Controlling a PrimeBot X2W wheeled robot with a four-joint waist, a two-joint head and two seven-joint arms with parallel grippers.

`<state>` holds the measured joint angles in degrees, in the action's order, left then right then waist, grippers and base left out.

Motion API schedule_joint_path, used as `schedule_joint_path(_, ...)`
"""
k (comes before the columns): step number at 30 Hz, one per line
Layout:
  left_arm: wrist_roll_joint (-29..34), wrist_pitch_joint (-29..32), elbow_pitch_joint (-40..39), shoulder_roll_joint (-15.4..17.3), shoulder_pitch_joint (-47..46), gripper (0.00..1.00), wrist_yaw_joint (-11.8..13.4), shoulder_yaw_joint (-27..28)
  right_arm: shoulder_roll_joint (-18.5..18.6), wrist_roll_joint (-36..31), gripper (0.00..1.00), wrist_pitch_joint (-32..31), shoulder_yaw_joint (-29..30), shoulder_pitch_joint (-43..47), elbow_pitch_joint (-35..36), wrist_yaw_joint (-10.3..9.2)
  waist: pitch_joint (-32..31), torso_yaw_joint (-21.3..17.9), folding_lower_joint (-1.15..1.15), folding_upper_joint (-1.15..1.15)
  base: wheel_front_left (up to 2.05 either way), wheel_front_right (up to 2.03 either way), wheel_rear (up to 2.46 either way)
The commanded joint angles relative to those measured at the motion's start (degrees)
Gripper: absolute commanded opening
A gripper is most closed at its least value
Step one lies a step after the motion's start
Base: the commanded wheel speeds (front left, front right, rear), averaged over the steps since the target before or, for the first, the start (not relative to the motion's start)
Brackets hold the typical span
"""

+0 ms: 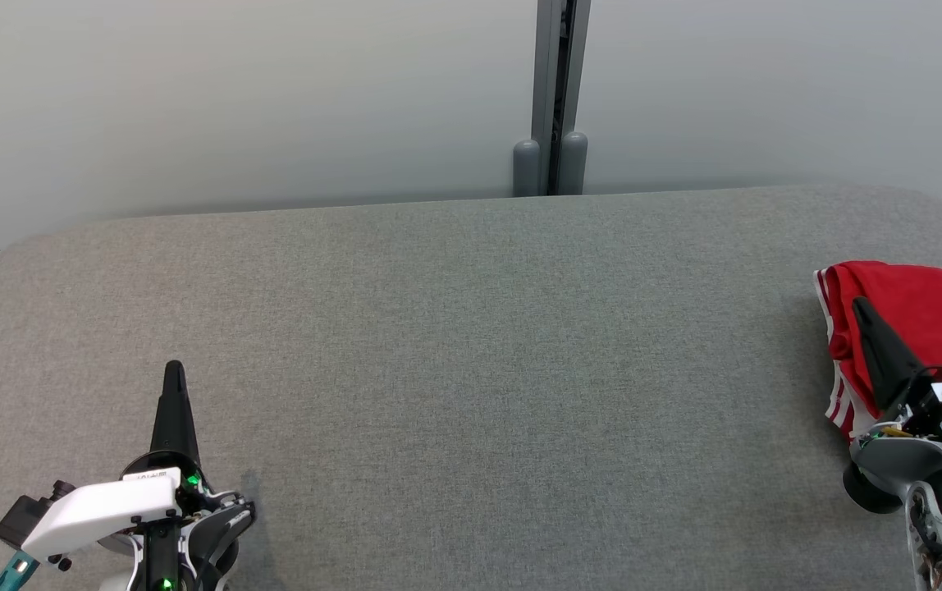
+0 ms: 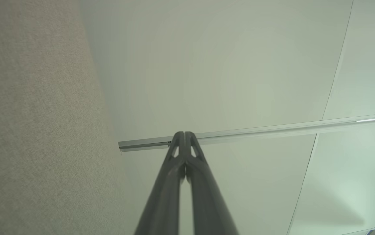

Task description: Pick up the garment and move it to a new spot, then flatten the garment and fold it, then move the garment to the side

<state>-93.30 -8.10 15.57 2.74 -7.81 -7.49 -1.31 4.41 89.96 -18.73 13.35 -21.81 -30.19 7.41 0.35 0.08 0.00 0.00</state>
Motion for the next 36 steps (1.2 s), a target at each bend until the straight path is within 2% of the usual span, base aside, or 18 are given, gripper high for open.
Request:
schedule_joint_path(1,0.0,0.1,0.0,0.1,-1.1,0.0,-0.2,0.2,0.3,-0.1,0.0,-0.3,0.1,-0.2,0.1,0.14,0.0,0.0,0.0,0.0,0.0,0.0,0.0)
schedule_joint_path(36,0.0,0.1,0.0,0.1,-1.1,0.0,-0.2,0.2,0.2,-0.2,0.0,-0.3,0.2,-0.2,0.1,0.14,0.0,0.0,0.0,0.0,0.0,0.0,0.0)
